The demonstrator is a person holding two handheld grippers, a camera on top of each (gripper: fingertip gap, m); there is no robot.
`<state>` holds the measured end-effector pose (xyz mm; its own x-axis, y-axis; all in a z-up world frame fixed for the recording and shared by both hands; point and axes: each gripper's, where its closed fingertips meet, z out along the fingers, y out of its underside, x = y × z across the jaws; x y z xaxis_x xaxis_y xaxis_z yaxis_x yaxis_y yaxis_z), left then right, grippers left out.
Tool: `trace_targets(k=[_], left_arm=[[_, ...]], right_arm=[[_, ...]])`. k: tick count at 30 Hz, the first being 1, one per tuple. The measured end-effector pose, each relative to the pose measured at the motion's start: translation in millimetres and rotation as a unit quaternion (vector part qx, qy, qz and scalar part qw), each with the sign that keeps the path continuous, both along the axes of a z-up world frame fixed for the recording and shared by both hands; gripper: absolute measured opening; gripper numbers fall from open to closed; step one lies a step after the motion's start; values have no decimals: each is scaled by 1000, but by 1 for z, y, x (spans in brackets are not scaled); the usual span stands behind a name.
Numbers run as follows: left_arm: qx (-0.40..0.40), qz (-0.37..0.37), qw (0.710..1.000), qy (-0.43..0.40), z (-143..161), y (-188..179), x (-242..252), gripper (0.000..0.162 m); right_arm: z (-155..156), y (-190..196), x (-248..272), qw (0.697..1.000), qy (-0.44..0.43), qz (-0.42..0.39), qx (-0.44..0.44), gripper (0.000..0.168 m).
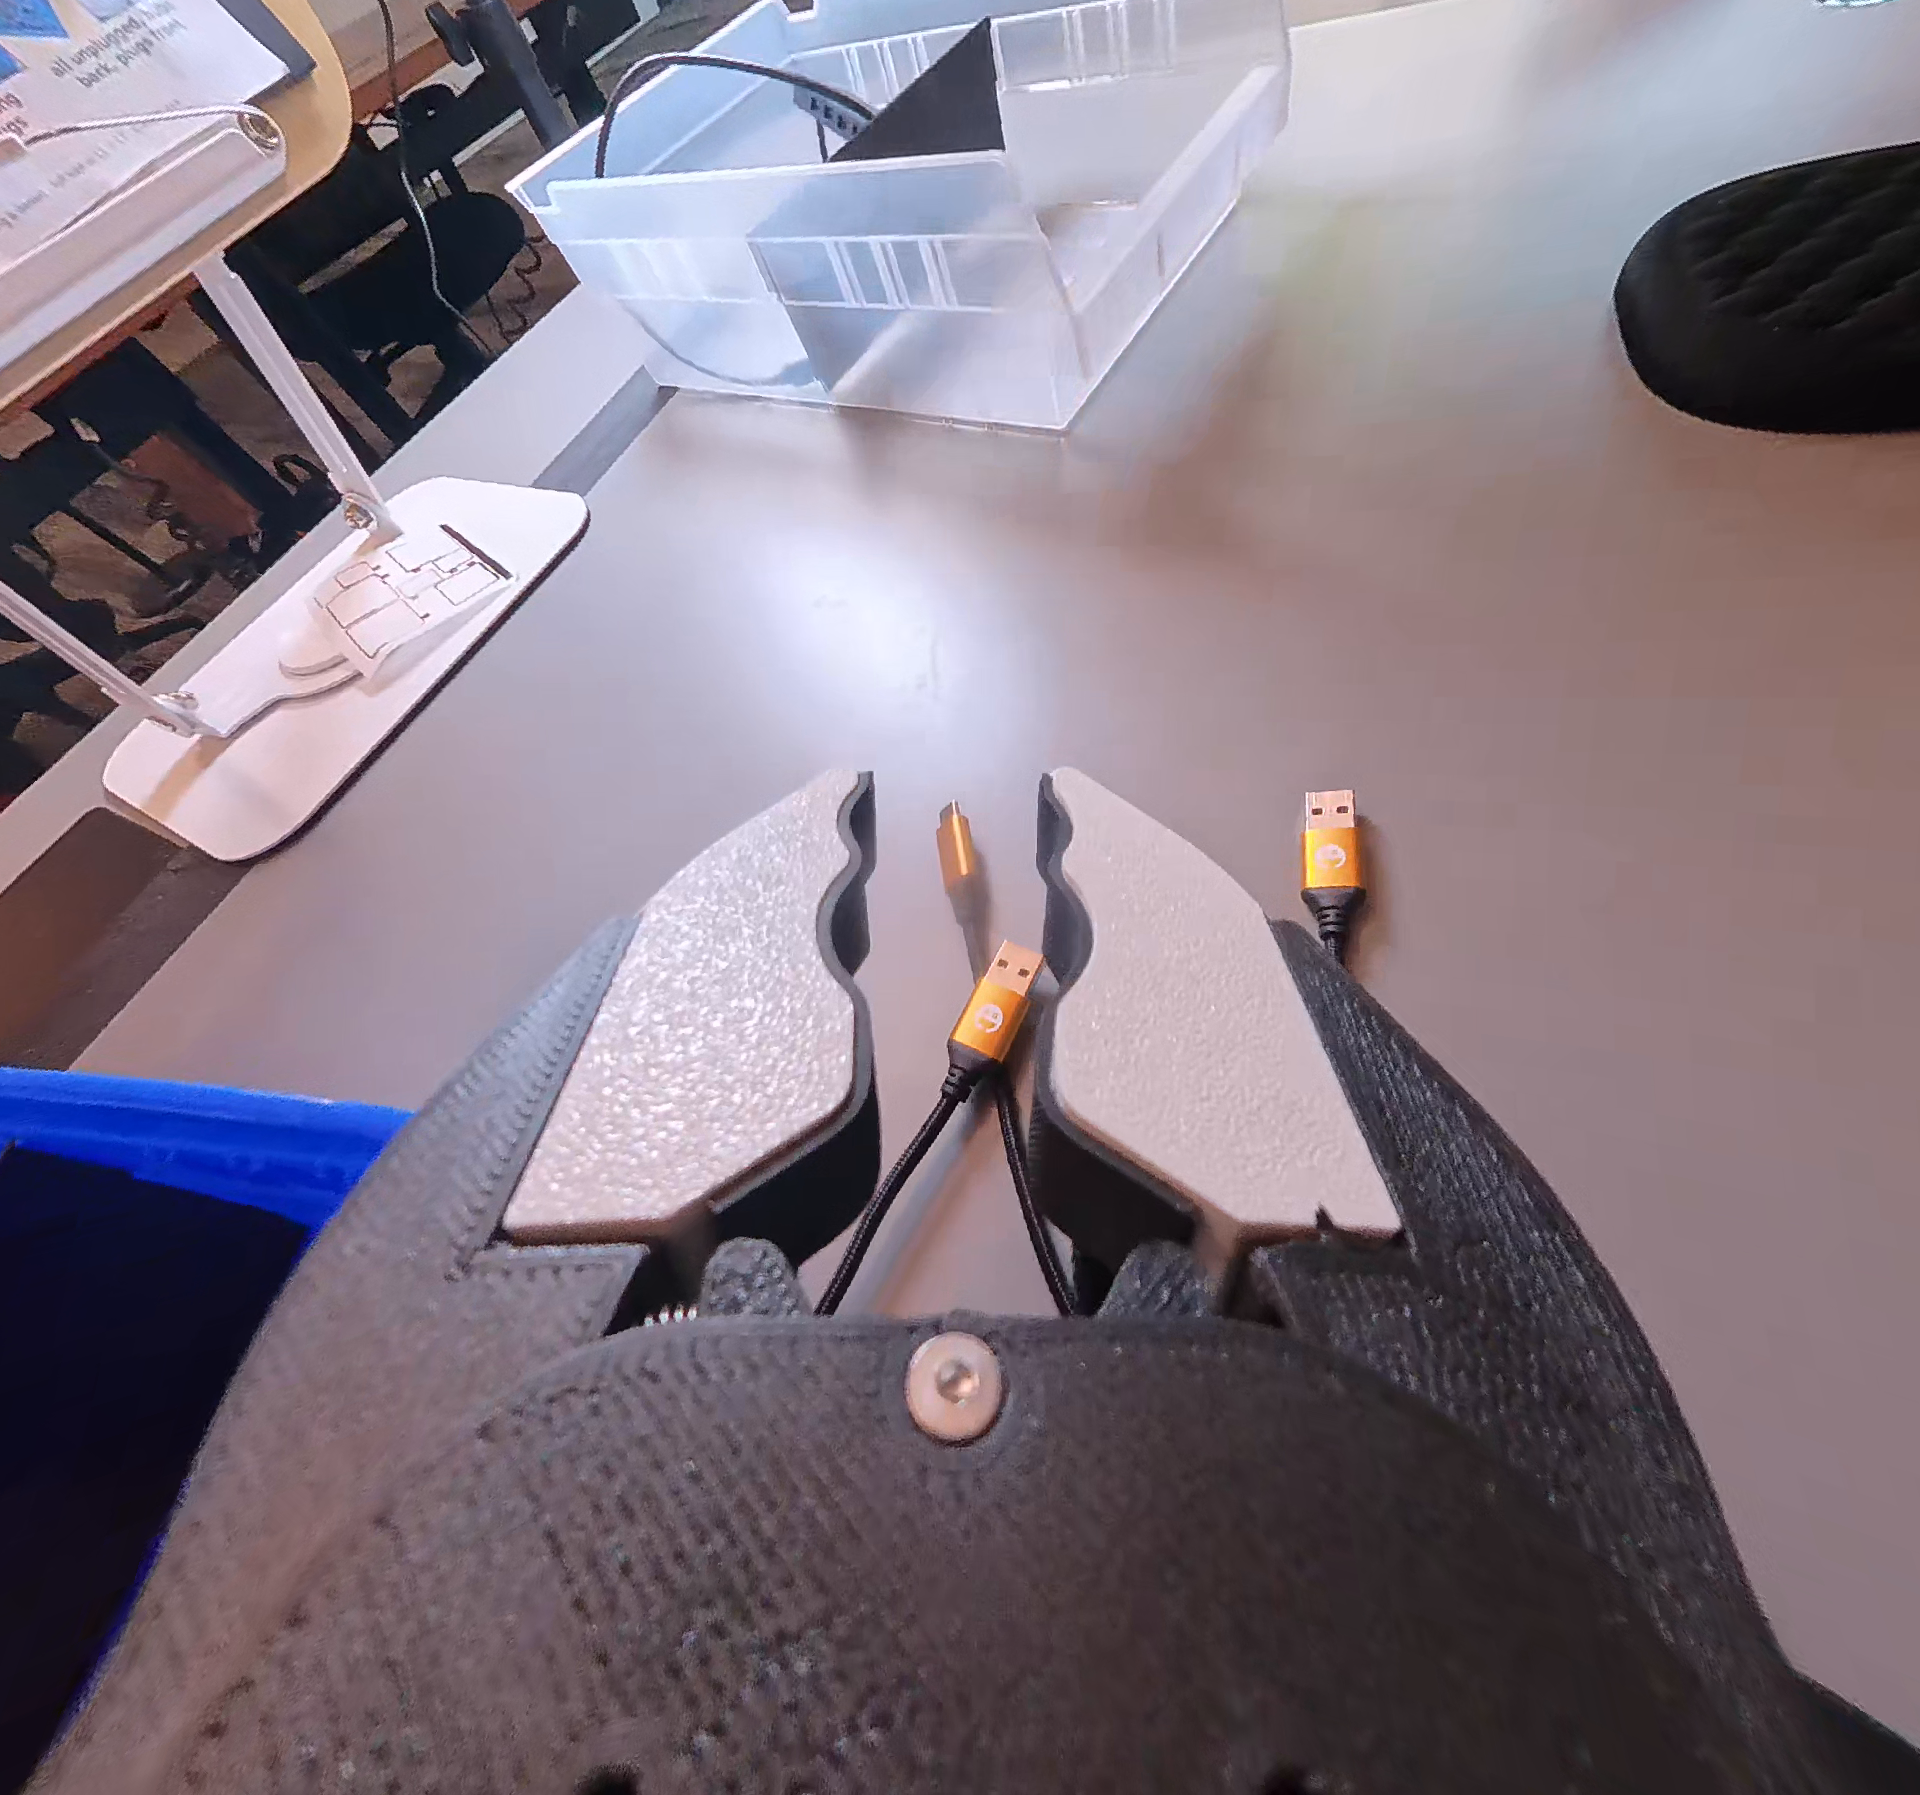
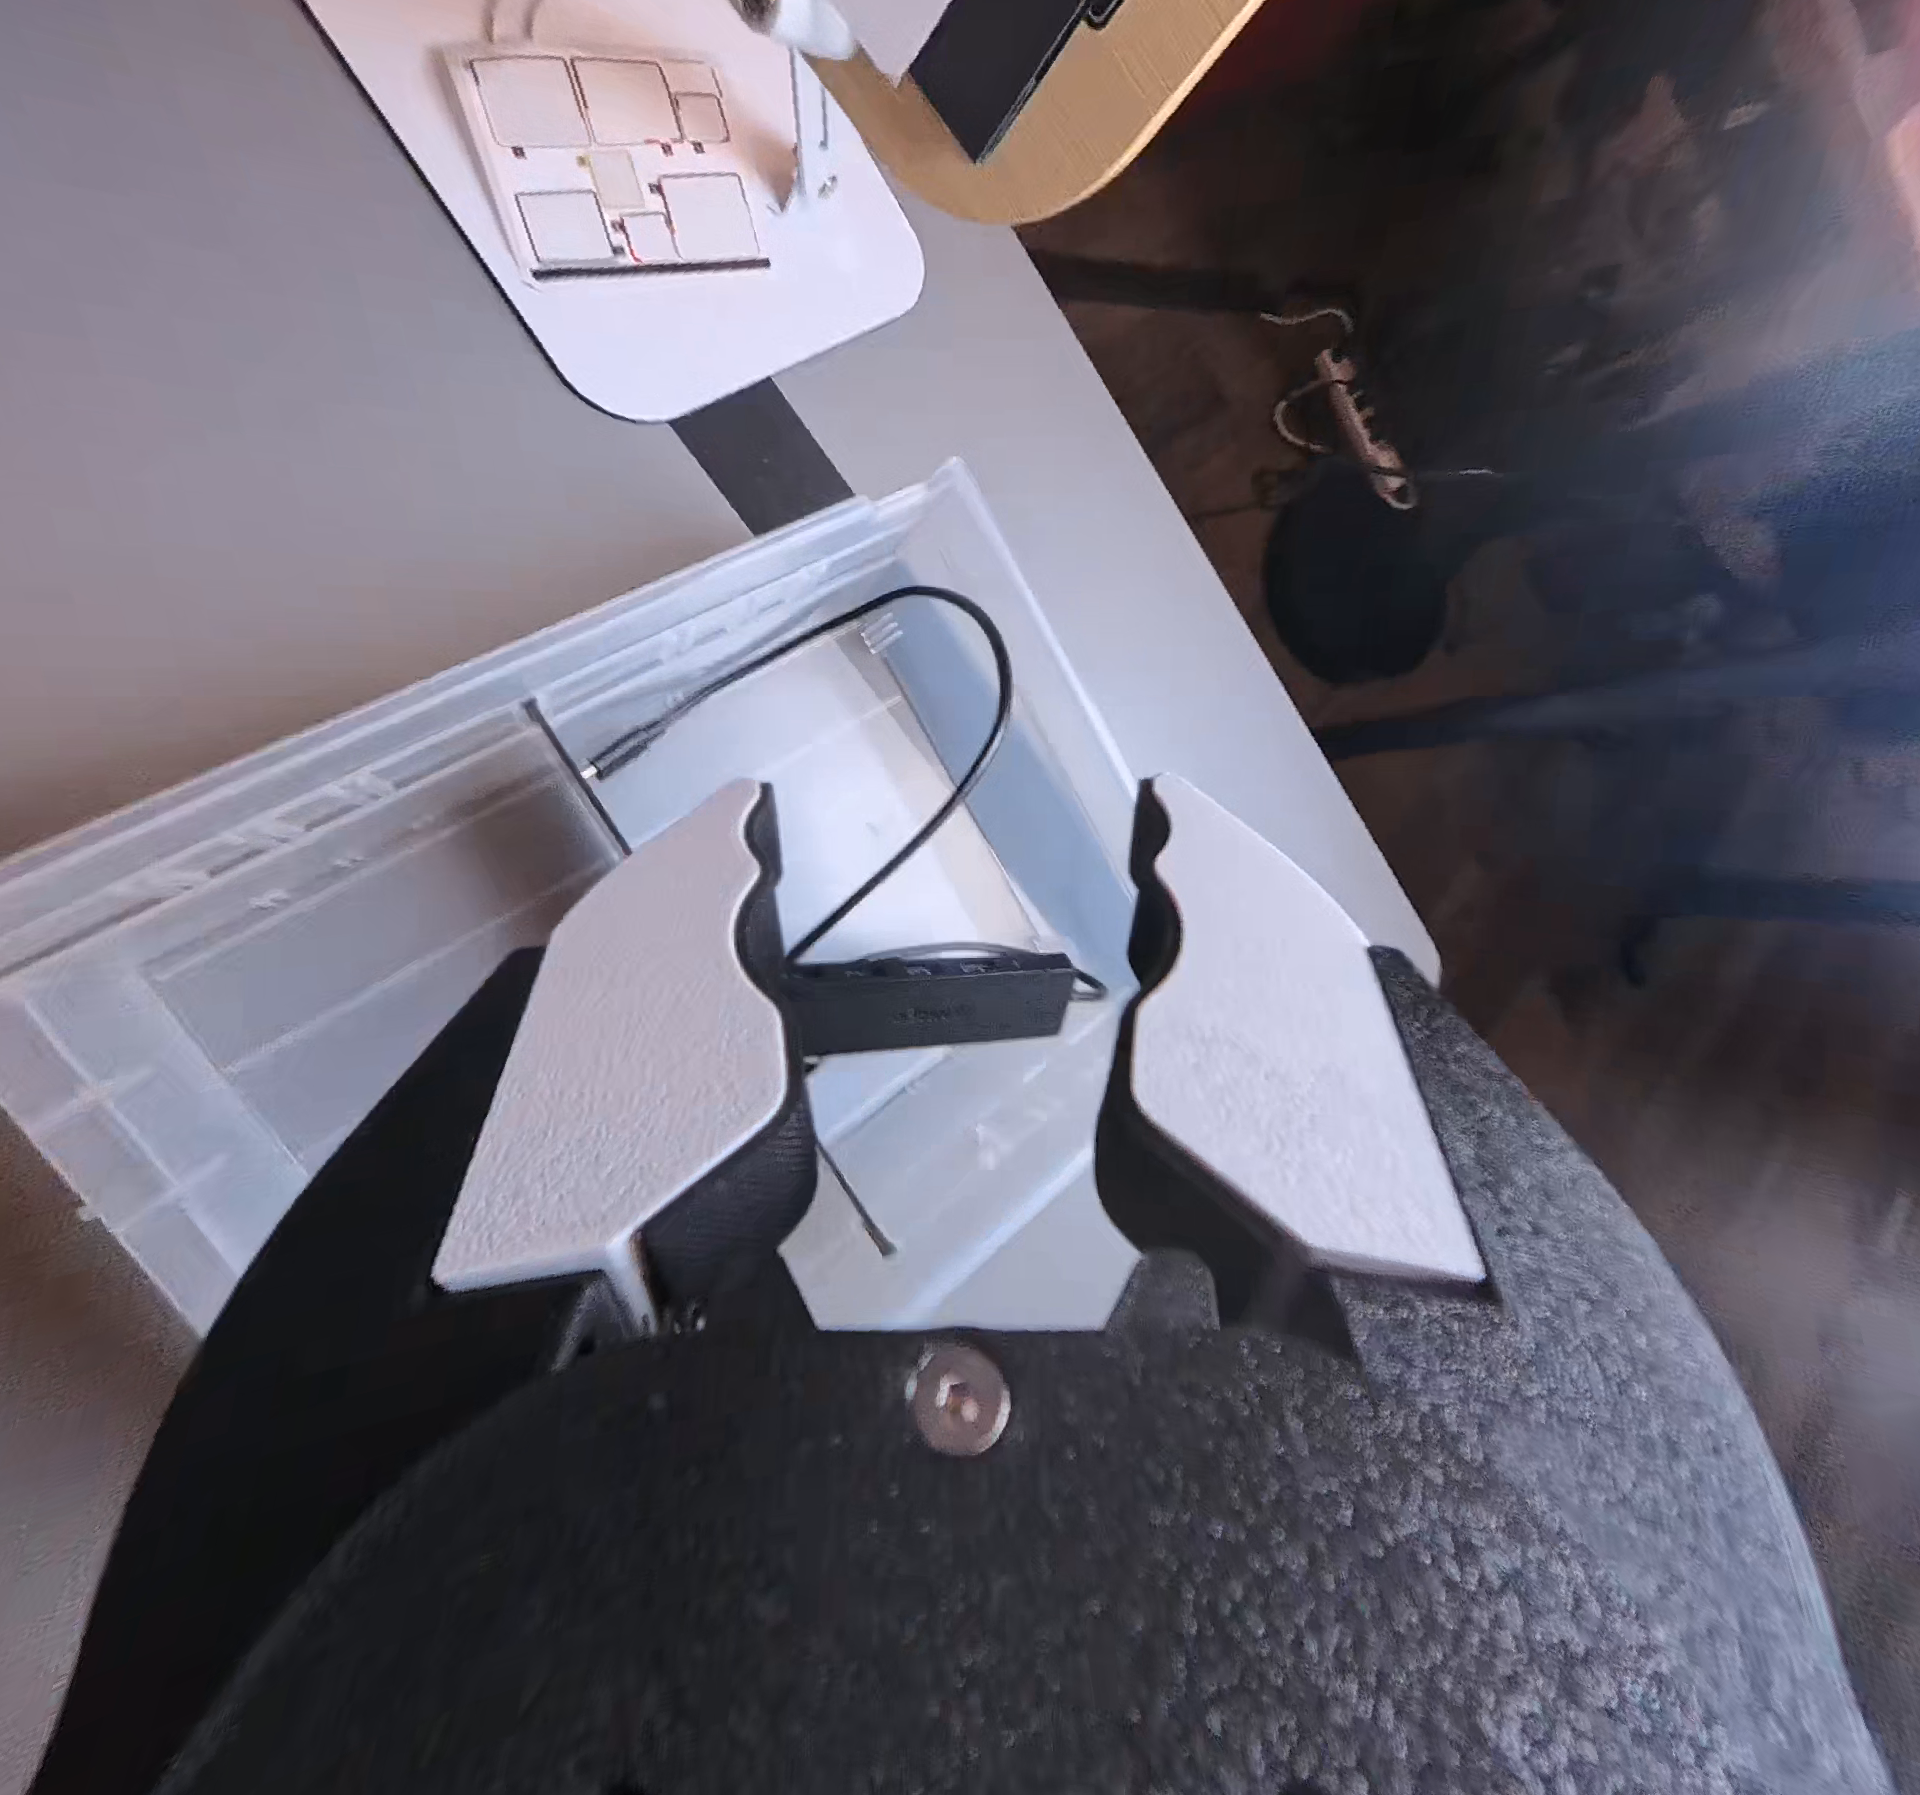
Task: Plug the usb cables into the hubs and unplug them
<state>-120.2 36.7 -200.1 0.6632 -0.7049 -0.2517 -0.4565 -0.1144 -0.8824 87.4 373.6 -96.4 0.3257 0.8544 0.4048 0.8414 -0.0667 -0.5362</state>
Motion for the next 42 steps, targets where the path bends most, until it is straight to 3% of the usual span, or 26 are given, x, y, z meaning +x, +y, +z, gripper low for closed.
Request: trace_targets(k=[4, 7, 13, 18, 22, 26, 30, 34, 39, 42], left_arm=[[-3, -7, 1000, 7, -2, -2, 4, 30], [-5, -12, 1000, 19, -5, -3, 7, 29], [-20, -14, 999, 28, -14, -2, 10, 29], [-24, -6, 999, 39, -20, 0, 3, 28], [-38, 25, 997, 70, -30, 6, -14, 28], [-108, 38, 987, 116, -55, 1, -25, 33], [-191, 38, 970, 144, -83, -12, -28, 40], [-194, 49, 970, 137, -83, -7, -30, 37], [-212, 34, 968, 132, -85, -10, -24, 16], [-211, 4, 967, 141, -85, -12, -9, 14]], right_arm=[[-17, -1, 40, 995, -87, -34, 30, 27], [-44, -3, 61, 988, -139, -60, 20, 13], [-110, 19, 79, 967, -203, -152, -29, 8], [-148, 38, 80, 953, -244, -166, -63, 1], [-133, 43, 69, 965, -205, -160, -36, 9], [-77, 28, 40, 986, -77, -142, 43, 29], [-22, -28, 6, 990, 57, -75, 109, 33], [-3, -108, -19, 984, 120, 8, 131, 33], [-27, -224, -54, 977, 152, 142, 39, 33], [-56, -289, -79, 964, 127, 233, -30, 33]])
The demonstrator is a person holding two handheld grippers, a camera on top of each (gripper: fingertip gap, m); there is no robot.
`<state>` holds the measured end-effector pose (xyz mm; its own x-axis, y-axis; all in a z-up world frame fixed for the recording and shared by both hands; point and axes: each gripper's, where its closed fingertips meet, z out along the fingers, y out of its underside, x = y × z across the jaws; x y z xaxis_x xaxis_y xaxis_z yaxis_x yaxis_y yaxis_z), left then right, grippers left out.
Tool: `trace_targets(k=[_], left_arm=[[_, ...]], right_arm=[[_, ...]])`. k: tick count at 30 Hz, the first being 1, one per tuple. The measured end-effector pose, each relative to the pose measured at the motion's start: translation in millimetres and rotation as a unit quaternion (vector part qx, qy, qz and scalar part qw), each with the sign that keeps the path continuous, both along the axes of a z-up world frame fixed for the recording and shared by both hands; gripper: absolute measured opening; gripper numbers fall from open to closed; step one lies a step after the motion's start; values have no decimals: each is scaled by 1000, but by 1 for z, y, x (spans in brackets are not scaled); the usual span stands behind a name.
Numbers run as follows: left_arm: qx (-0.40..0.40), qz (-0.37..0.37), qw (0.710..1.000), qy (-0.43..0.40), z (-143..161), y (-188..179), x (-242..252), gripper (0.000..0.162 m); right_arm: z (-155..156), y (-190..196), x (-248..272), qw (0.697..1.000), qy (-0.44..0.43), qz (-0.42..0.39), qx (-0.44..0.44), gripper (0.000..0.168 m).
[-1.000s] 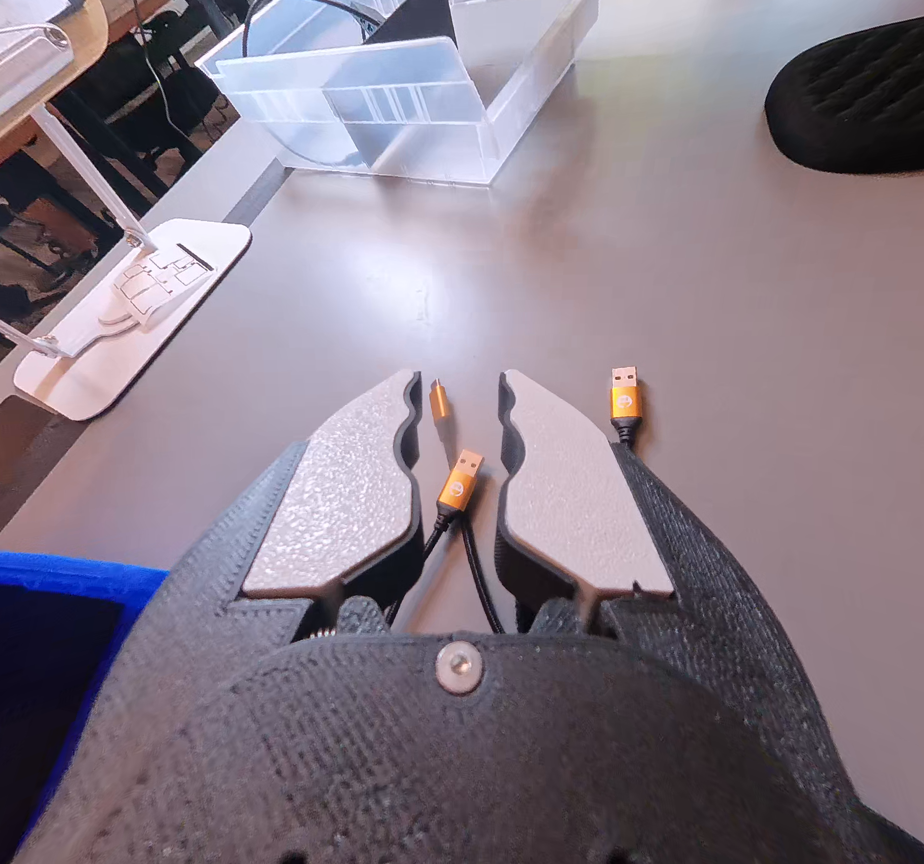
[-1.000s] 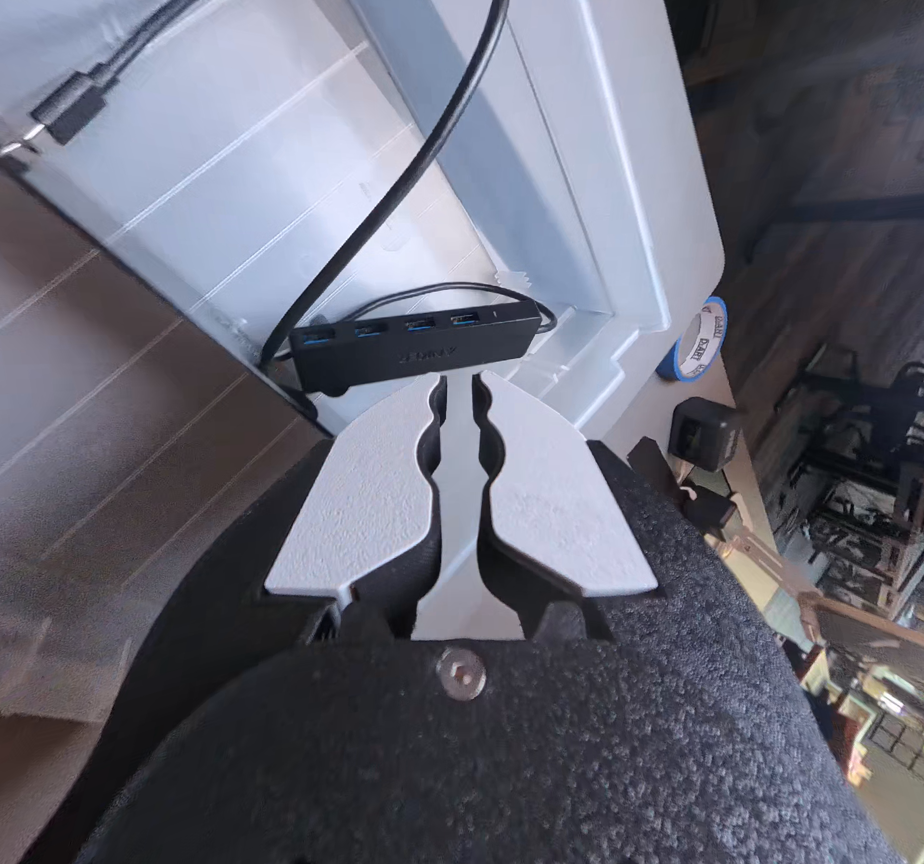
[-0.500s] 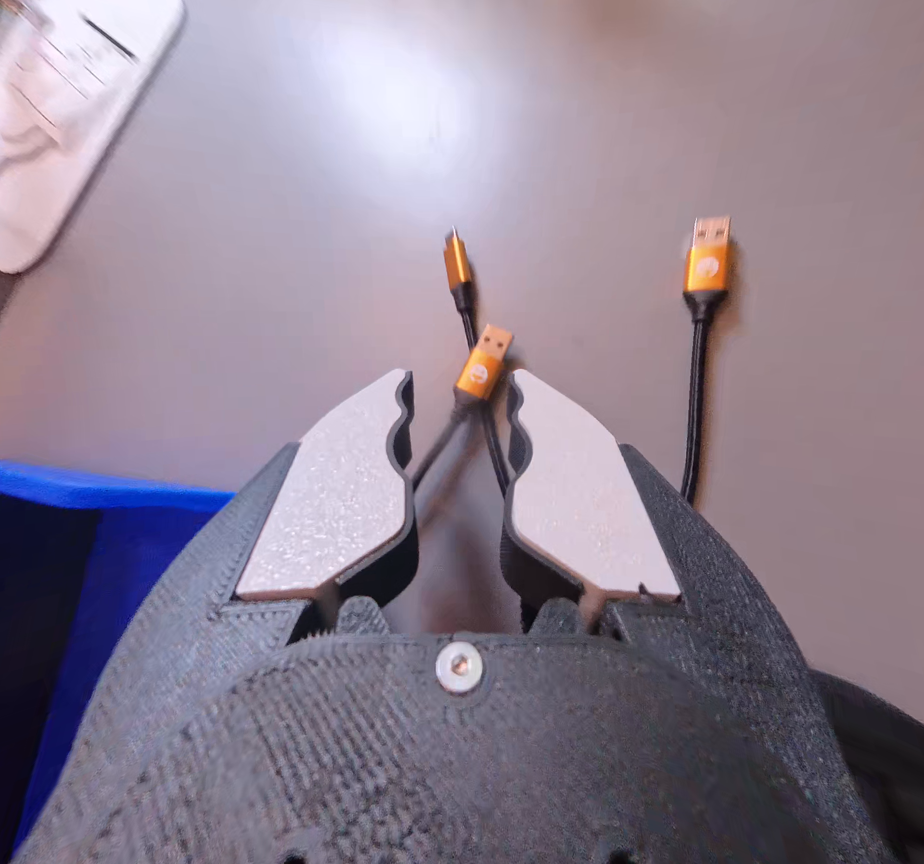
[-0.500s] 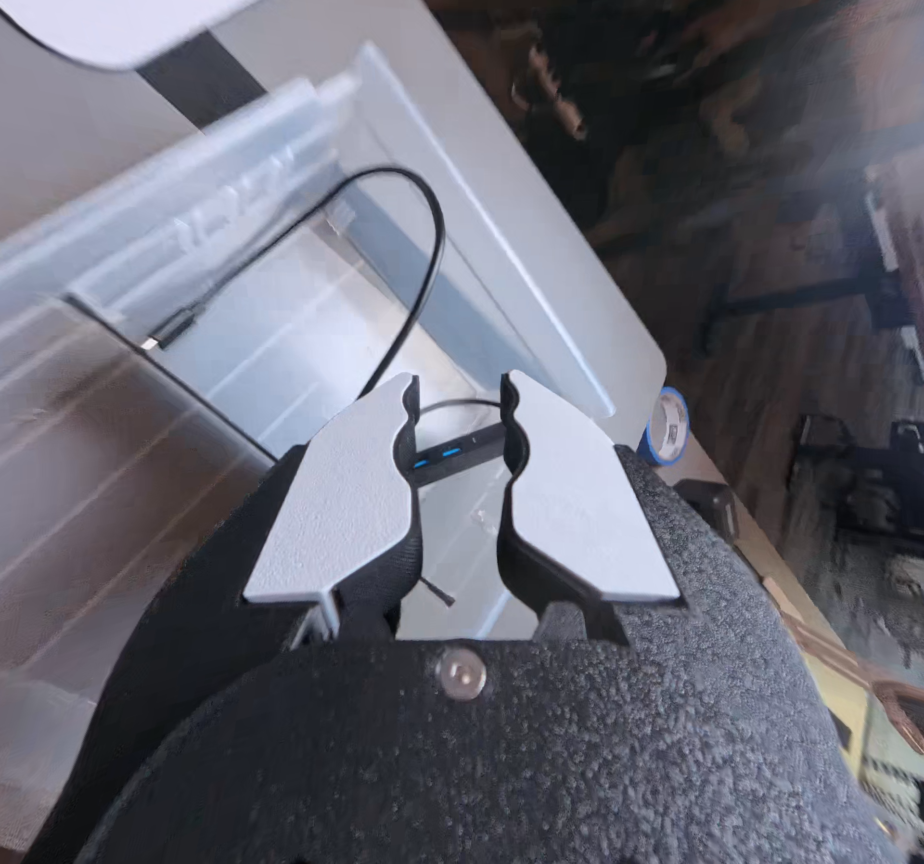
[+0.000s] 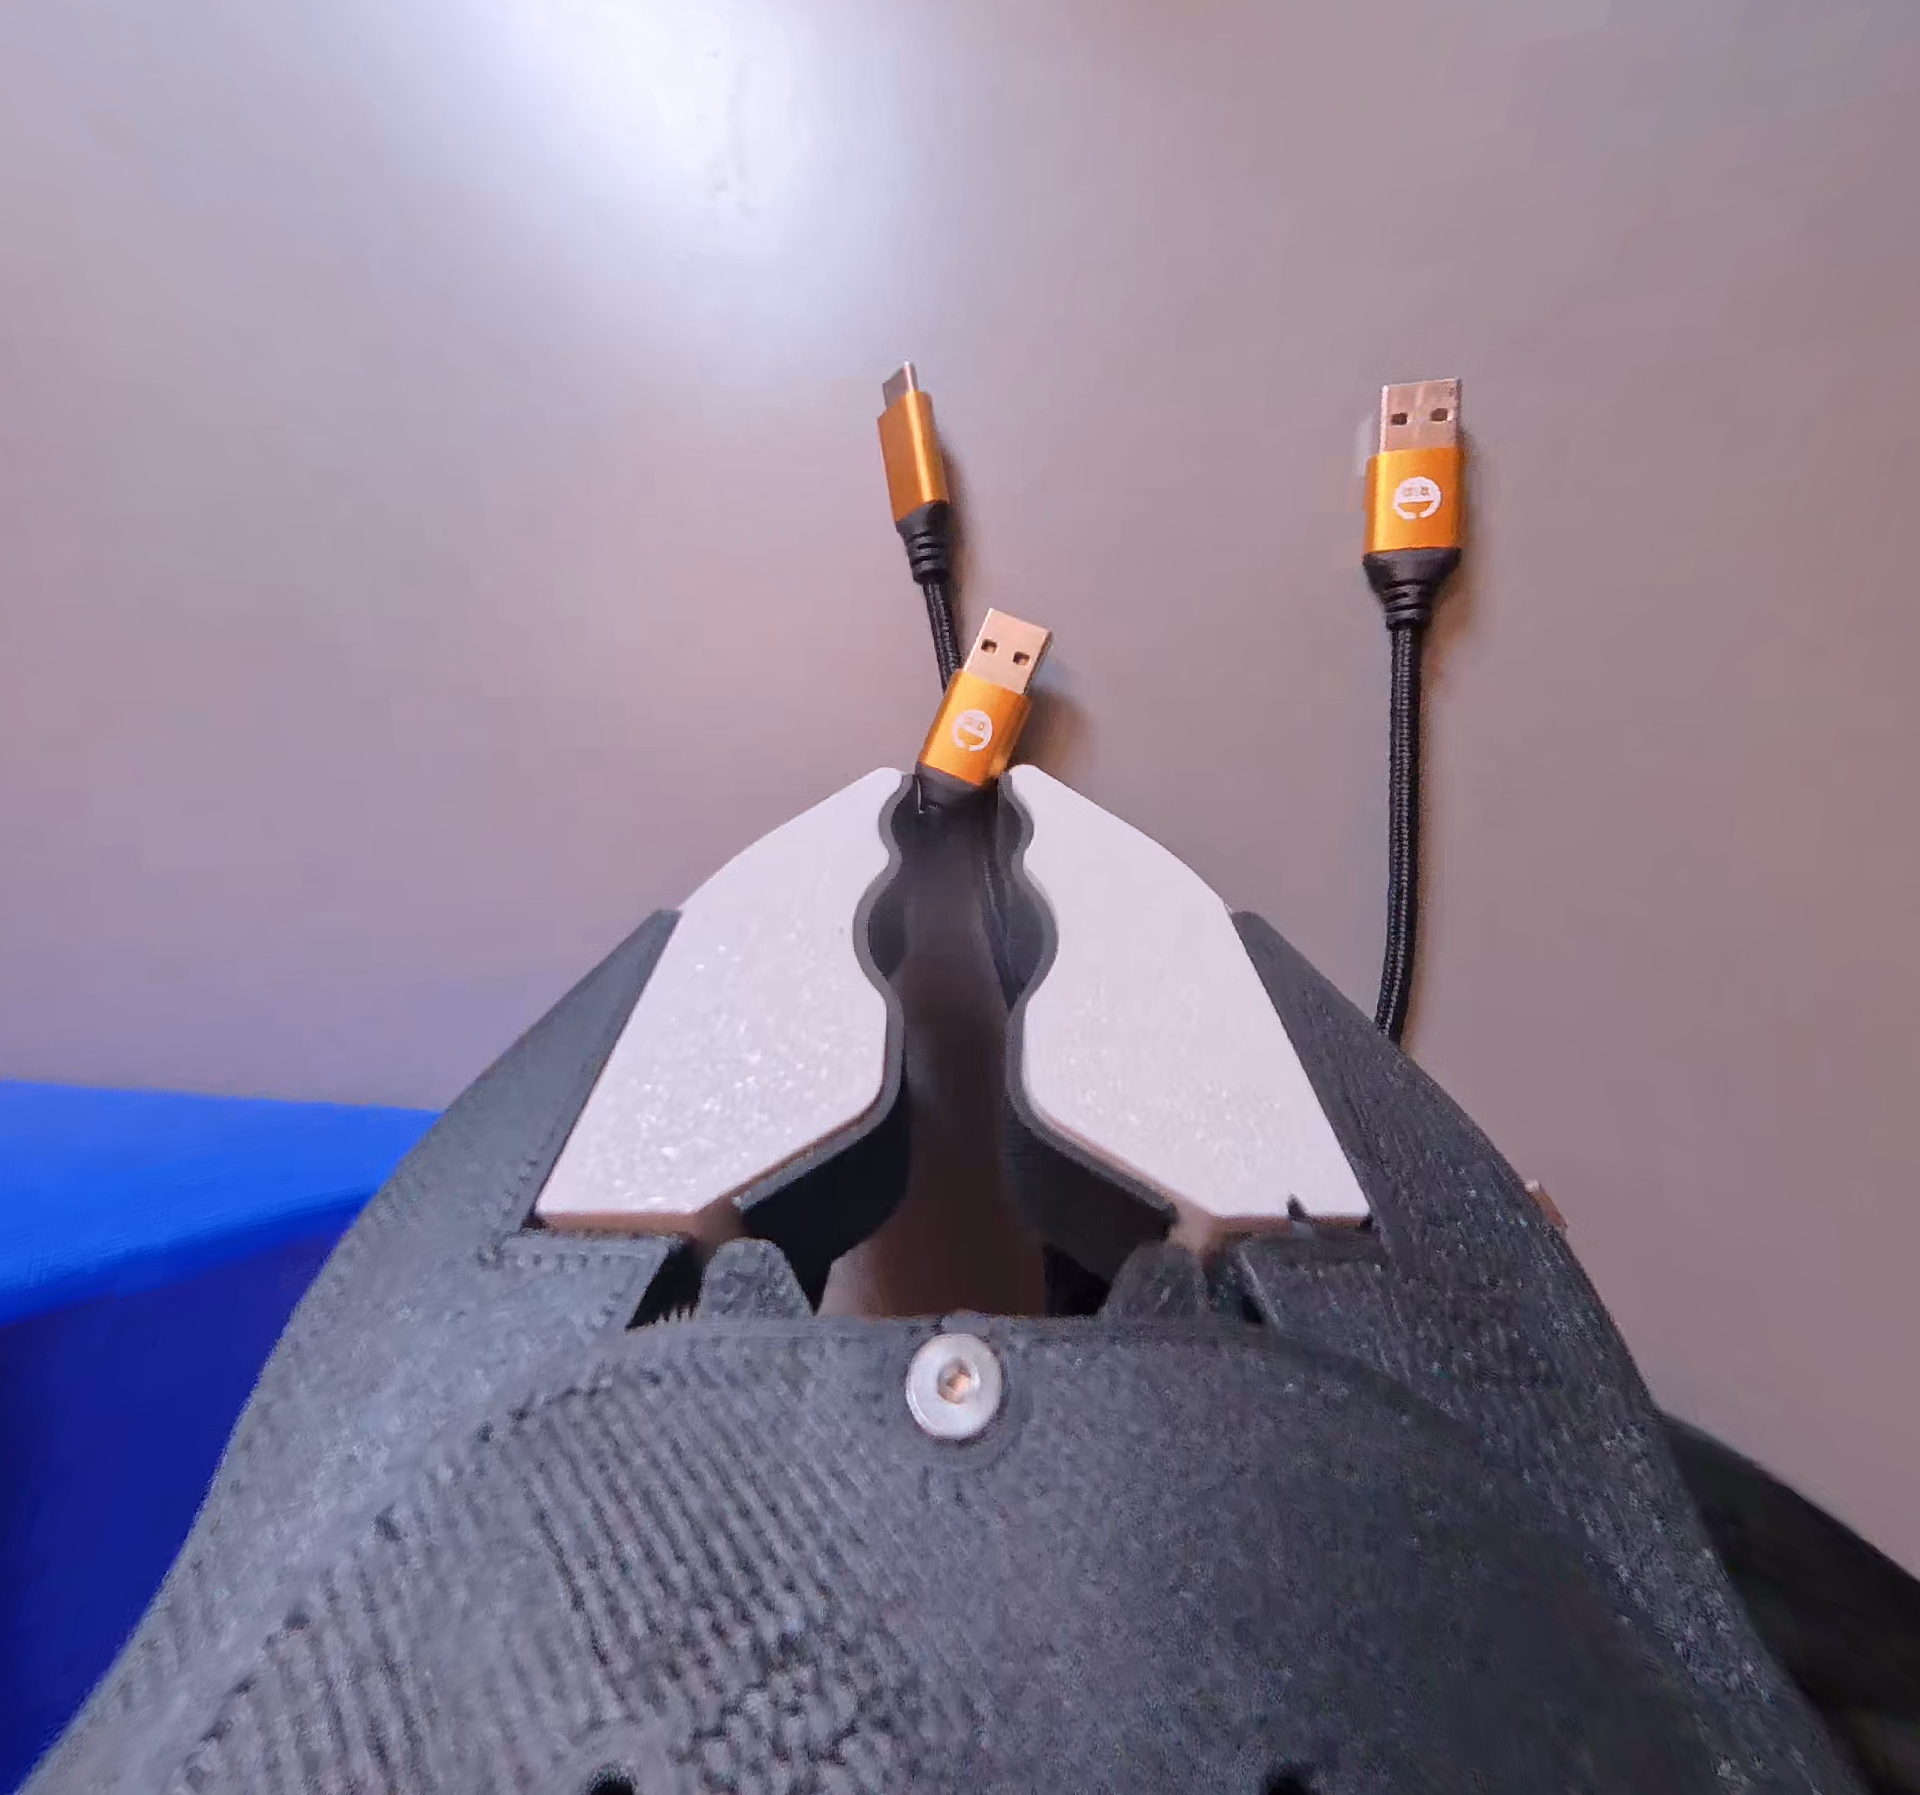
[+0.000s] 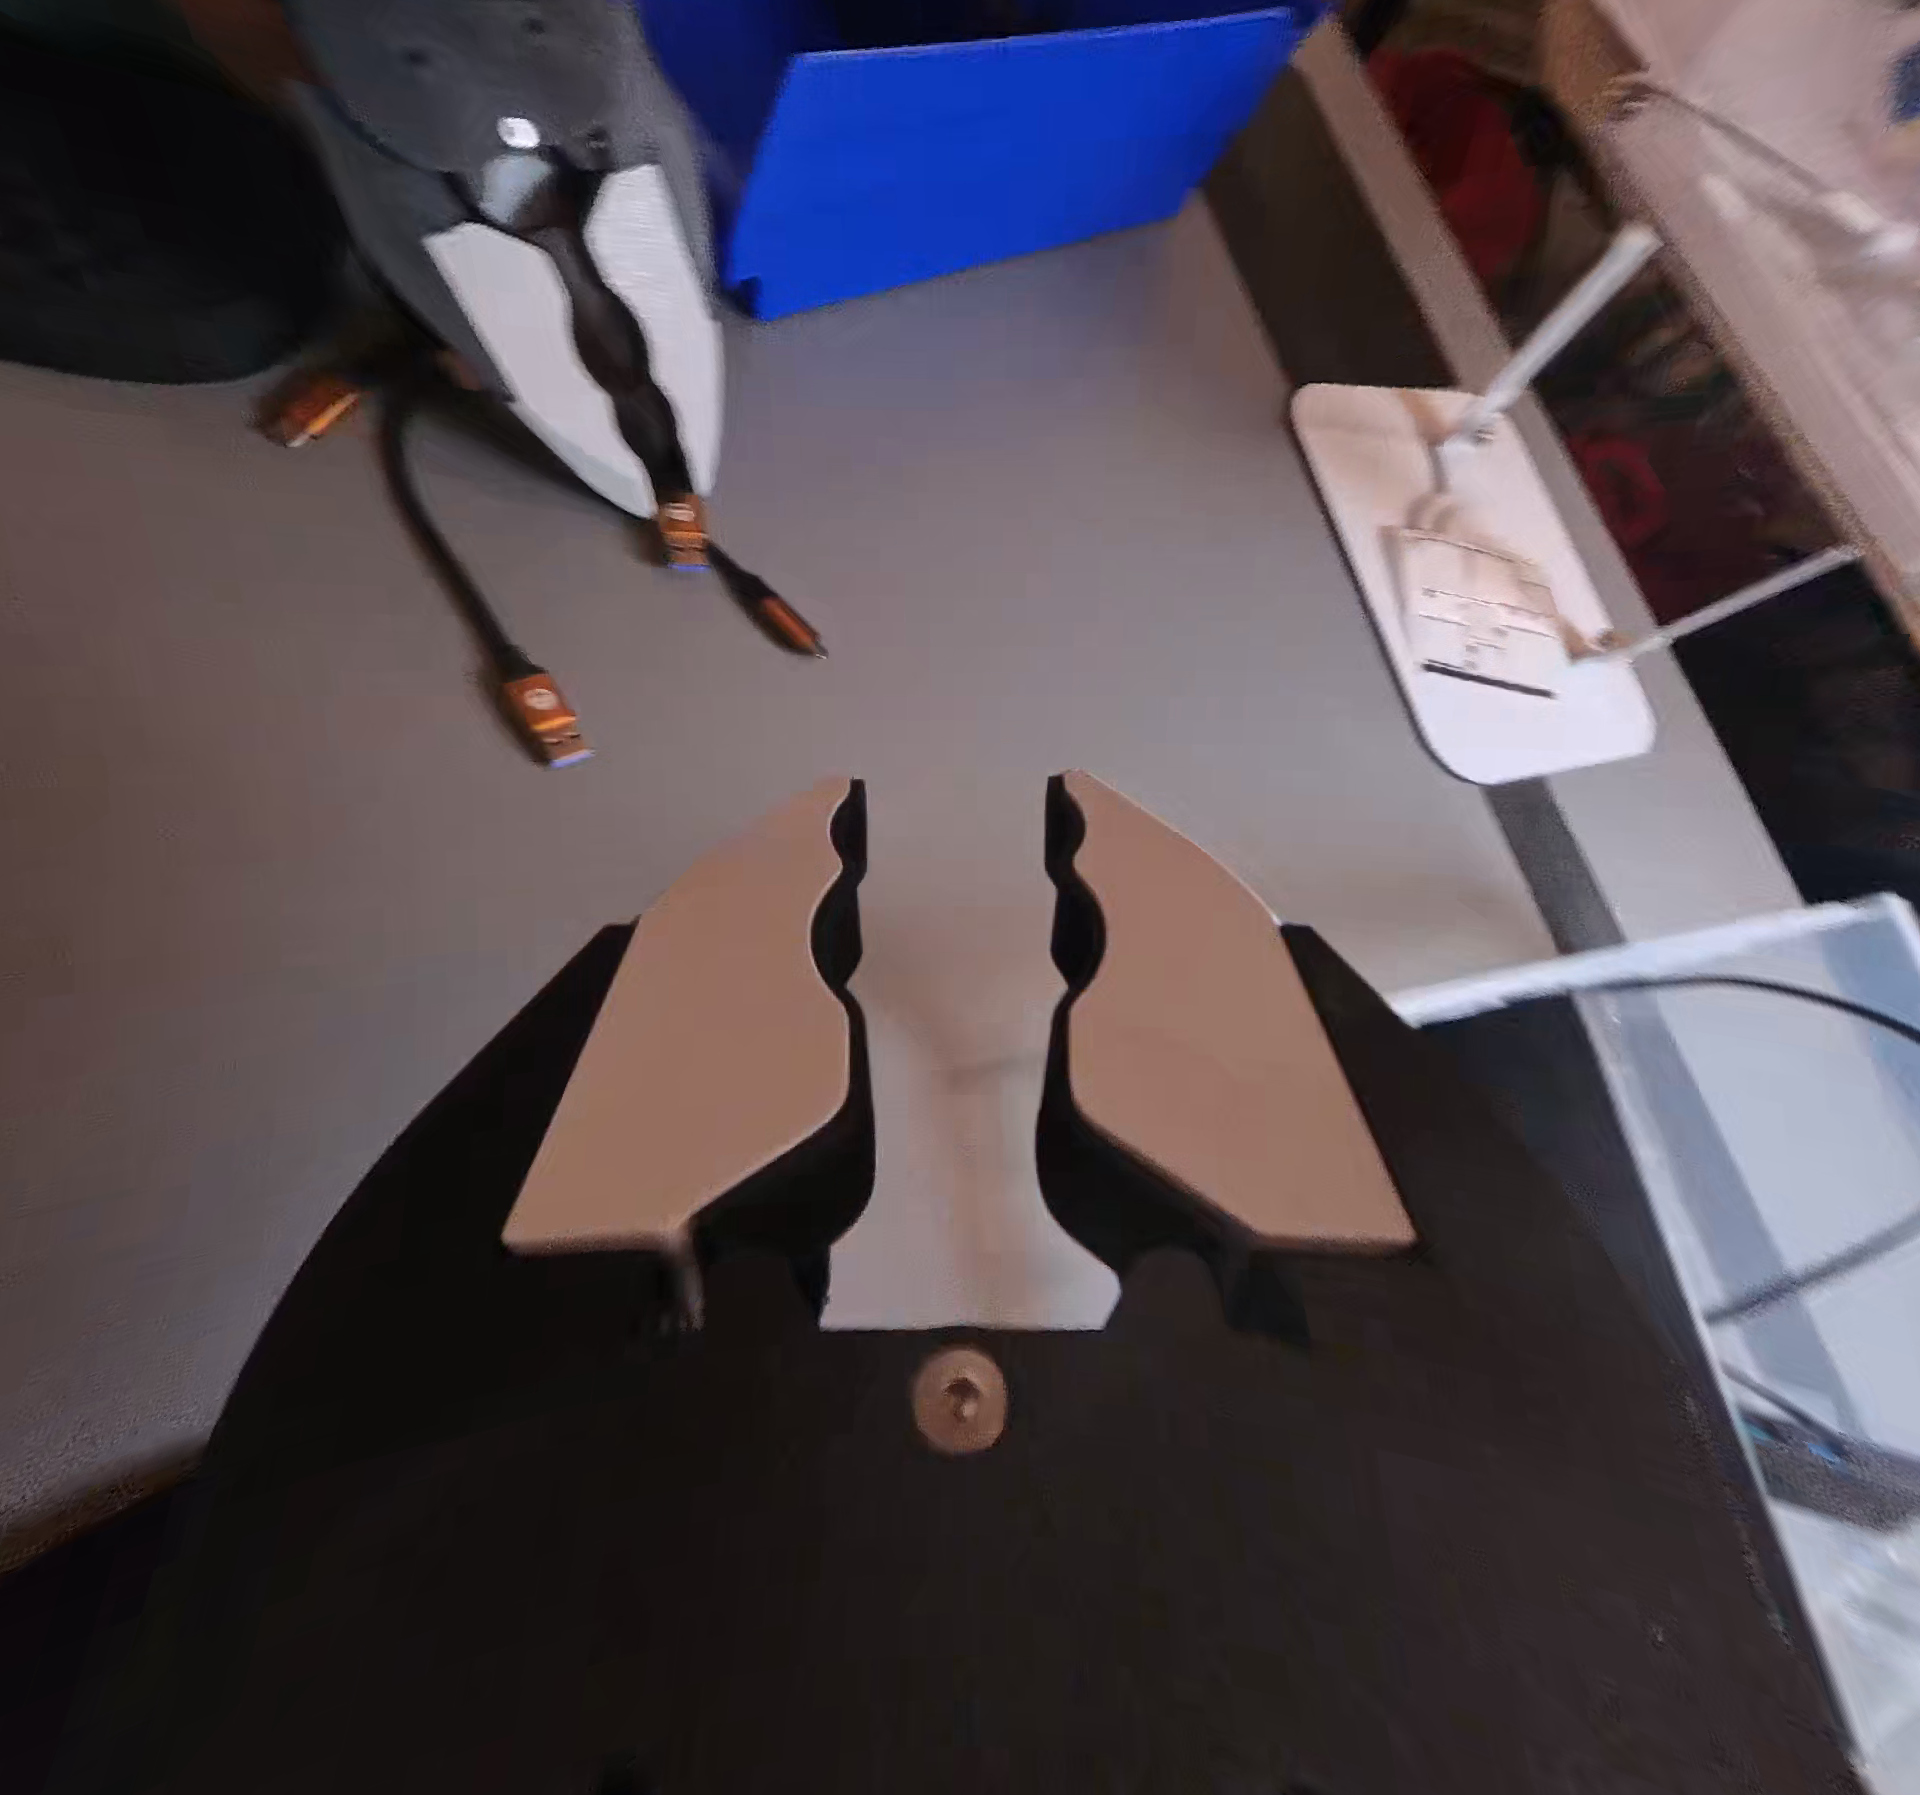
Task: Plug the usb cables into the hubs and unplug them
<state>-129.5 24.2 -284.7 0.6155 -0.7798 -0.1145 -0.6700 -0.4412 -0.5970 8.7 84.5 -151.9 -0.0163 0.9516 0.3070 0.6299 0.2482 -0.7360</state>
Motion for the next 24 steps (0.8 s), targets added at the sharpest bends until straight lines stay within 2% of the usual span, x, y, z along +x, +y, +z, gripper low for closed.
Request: trace_targets(k=[3, 7, 10, 12, 13, 15, 17, 19, 24], left_arm=[[4, -44, 999, -4, 0, -5, 31, 14], [11, -102, 994, -27, 18, -19, 72, 14], [22, -111, 989, -90, 43, -21, 98, 14], [30, -86, 990, -109, 48, -12, 105, 19], [34, -72, 991, -111, 47, -5, 105, 35], [29, -63, 987, -143, 49, -2, 105, 49], [41, -52, 982, -179, 62, 1, 99, 50], [79, -34, 979, -183, 78, 7, 82, 49], [153, 26, 973, -170, 104, 15, 27, 46]], right_arm=[[-30, -39, -20, 996, -55, 72, -4, 34], [-76, -50, -20, 978, -167, 123, 18, 45], [-97, -56, -16, 971, -193, 143, 1, 47], [-100, -60, -14, 970, -192, 147, -29, 53], [-96, -60, -14, 972, -183, 142, -42, 55], [-87, -55, -17, 978, -164, 121, -55, 58], [-79, -50, -20, 981, -155, 104, -59, 58], [-79, -48, -25, 981, -159, 96, -53, 55], [-101, -62, -59, 976, -182, 91, -80, 50]])
